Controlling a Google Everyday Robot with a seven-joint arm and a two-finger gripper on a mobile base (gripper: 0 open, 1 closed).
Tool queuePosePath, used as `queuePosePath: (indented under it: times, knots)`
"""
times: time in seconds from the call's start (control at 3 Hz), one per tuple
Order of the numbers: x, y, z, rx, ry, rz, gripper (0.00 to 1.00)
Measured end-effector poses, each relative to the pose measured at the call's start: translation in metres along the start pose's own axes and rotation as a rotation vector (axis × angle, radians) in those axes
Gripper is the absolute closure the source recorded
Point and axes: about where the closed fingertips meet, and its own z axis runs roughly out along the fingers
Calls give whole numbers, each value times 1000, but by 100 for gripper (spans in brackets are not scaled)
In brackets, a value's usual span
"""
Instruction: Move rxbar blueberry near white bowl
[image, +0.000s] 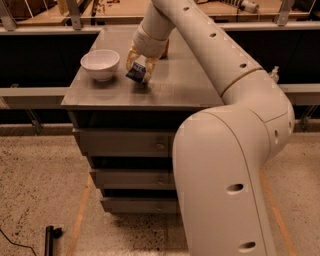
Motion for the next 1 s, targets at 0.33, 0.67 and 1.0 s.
queuePosePath:
  times: [0.33,0.67,1.0]
  knots:
    - [-4,-7,6,22,-13,12,59]
    - [-8,-11,8,35,-20,12,35]
    - [-11,-14,7,45,-15,1,13]
